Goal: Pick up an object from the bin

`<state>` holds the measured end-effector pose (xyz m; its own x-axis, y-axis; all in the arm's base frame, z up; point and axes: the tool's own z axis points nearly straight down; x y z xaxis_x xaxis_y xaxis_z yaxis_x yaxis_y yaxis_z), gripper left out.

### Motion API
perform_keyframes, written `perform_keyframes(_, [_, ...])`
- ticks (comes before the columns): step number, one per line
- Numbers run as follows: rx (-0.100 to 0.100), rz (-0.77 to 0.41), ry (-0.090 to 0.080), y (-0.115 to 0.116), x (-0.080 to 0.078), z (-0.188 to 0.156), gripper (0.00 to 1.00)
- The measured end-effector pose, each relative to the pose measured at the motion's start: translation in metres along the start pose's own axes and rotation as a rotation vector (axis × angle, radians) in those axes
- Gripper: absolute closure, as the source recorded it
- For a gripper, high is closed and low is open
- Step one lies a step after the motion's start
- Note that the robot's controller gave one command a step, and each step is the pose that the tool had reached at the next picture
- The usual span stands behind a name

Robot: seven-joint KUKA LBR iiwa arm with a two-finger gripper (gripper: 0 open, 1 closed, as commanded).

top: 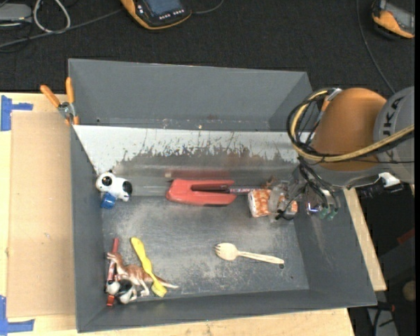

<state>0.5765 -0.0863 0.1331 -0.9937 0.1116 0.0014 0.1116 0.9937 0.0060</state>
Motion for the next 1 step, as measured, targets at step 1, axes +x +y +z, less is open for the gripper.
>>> perform_keyframes(1, [-0.001, 0.016, 0.009, -0.0011, 0.0014, -0.0802, 1.0])
